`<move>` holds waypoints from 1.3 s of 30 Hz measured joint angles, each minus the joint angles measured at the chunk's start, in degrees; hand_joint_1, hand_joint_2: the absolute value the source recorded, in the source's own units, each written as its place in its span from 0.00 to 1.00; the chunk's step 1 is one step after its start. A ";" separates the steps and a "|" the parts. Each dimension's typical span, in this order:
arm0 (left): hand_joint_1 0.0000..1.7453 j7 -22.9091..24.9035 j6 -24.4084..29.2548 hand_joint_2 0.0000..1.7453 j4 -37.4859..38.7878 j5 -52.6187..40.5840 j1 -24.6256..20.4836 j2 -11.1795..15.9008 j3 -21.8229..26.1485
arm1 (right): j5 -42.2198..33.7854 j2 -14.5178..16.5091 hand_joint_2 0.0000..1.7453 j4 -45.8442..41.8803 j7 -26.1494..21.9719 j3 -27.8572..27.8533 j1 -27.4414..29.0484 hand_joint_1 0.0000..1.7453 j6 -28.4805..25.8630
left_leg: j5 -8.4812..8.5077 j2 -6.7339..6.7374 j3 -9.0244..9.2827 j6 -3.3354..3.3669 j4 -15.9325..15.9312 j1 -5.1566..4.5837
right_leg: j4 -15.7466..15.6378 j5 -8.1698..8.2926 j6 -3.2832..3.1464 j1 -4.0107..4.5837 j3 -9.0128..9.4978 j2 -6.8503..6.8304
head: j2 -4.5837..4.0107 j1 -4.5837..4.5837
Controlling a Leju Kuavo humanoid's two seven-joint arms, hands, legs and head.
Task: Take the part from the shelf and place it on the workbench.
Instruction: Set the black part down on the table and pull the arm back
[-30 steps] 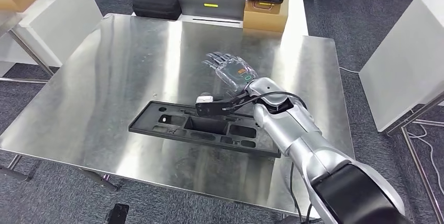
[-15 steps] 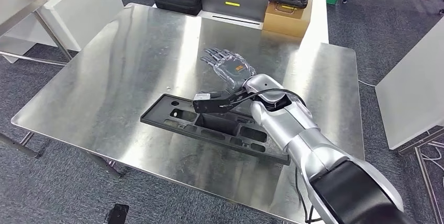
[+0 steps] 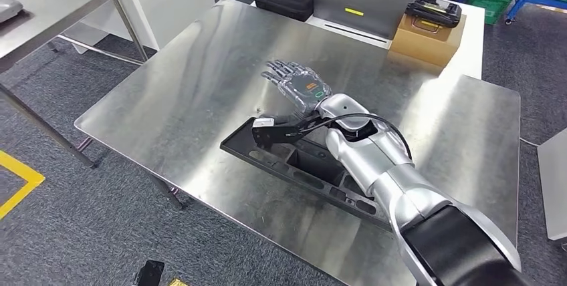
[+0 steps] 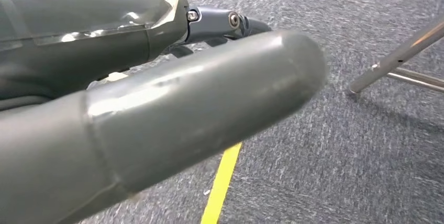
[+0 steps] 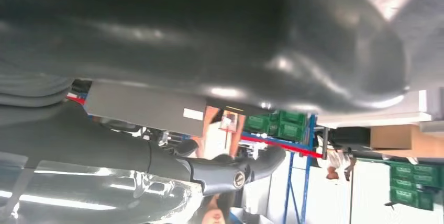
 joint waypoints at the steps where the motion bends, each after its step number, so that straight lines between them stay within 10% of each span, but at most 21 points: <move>1: 0.00 0.03 0.01 0.00 0.00 0.00 0.10 0.01 0.01 | 0.00 0.18 0.00 -0.17 0.01 0.04 -0.03 0.00 0.00 | -0.05 -0.02 -0.09 -0.28 0.02 0.06 | -0.20 0.12 -0.38 -0.36 0.15 -0.55 | 0.00 -0.01; 5: 0.00 0.10 0.06 0.00 0.00 -0.01 0.05 0.13 0.00 | 0.07 1.04 0.00 -0.81 0.01 0.25 -0.38 0.00 0.03 | -4.66 5.19 -4.19 -1.02 8.28 -0.17 | -1.05 0.28 -2.33 -1.13 0.86 -2.85 | 0.00 -0.29; 8: 0.00 0.17 0.06 0.00 0.00 -0.02 0.05 0.15 -0.03 | 0.15 1.12 0.00 -0.85 0.25 0.43 -0.42 0.00 0.07 | -6.65 6.26 -8.44 -1.78 15.86 0.31 | -1.00 -0.04 -2.65 -0.95 1.02 -4.81 | 0.00 -0.31; 12: 0.00 0.23 0.02 0.00 -0.01 -0.13 -0.02 0.29 0.01 | 0.21 1.03 0.00 -1.00 0.71 0.58 -0.55 0.00 0.09 | -0.61 9.90 -2.63 -2.36 4.14 0.86 | -0.24 -1.22 -1.51 -0.70 1.42 -6.97 | 0.00 -0.43; 14: 0.00 0.24 -0.06 0.00 -0.01 -0.26 -0.13 0.19 0.01 | 0.26 0.87 0.00 -1.16 0.80 0.65 -0.74 0.00 0.10 | -0.26 10.81 -1.45 -1.76 1.54 0.55 | 0.16 -1.83 -0.80 0.06 1.48 -7.89 | 0.00 -0.32; 18: 0.00 0.25 -0.16 0.00 0.00 -0.52 -0.20 0.12 0.03 | 0.33 0.61 0.00 -1.47 0.84 0.70 -0.99 0.00 0.11 | -0.11 8.07 -1.30 0.12 1.09 0.07 | 1.70 -3.41 0.14 0.12 1.07 -7.52 | 0.00 0.01; 23: 0.00 0.28 -0.31 0.00 -0.01 -0.61 -0.73 0.17 0.06 | 0.48 -0.35 0.00 -1.62 1.17 0.74 -1.07 0.00 0.42 | 0.05 4.31 -1.20 1.13 0.93 0.07 | 17.05 -8.86 0.18 -0.50 -6.85 -3.11 | 0.00 0.21; 27: 0.00 0.34 -0.33 0.00 0.00 -0.64 -0.70 0.10 0.08 | 0.69 -0.60 0.00 -1.86 1.65 0.74 -1.60 0.00 0.58 | 0.10 1.27 -1.10 0.93 0.95 0.00 | 5.02 -2.68 1.28 -0.53 -2.05 -0.76 | 0.00 0.19; 31: 0.00 0.34 -0.33 0.00 0.00 -0.94 -0.54 -0.08 0.08 | 1.03 -0.67 0.00 -2.17 1.98 0.75 -2.22 0.00 0.93 | 0.60 -0.60 -1.51 -0.26 0.61 0.11 | 0.50 -0.74 0.02 -0.31 0.01 -0.33 | 0.00 0.15; 34: 0.00 0.40 -0.34 0.00 0.00 -1.22 -0.40 -0.07 0.07 | 1.10 -0.74 0.00 -2.51 2.09 0.75 -2.62 0.00 1.10 | -1.25 3.05 -2.92 -1.03 3.26 -0.18 | -0.56 -0.06 -1.67 -1.12 0.65 -2.07 | 0.00 -0.15; 36: 0.00 0.50 -0.37 0.00 0.00 -1.30 -0.52 -0.10 0.04 | 1.17 -0.88 0.00 -2.61 2.10 0.74 -2.76 0.00 1.13 | -4.85 5.75 -6.31 -1.46 10.47 -0.11 | -0.74 -0.07 -2.46 -0.90 0.84 -3.27 | 0.00 -0.30; 39: 0.00 0.72 -0.40 0.00 0.00 -1.39 -0.55 -0.15 -0.01 | 1.29 -1.06 0.00 -2.62 2.11 0.76 -2.61 0.00 1.15 | -6.02 6.45 -9.31 -2.18 16.40 0.41 | -0.70 -0.22 -2.61 -0.77 0.90 -5.27 | 0.00 -0.31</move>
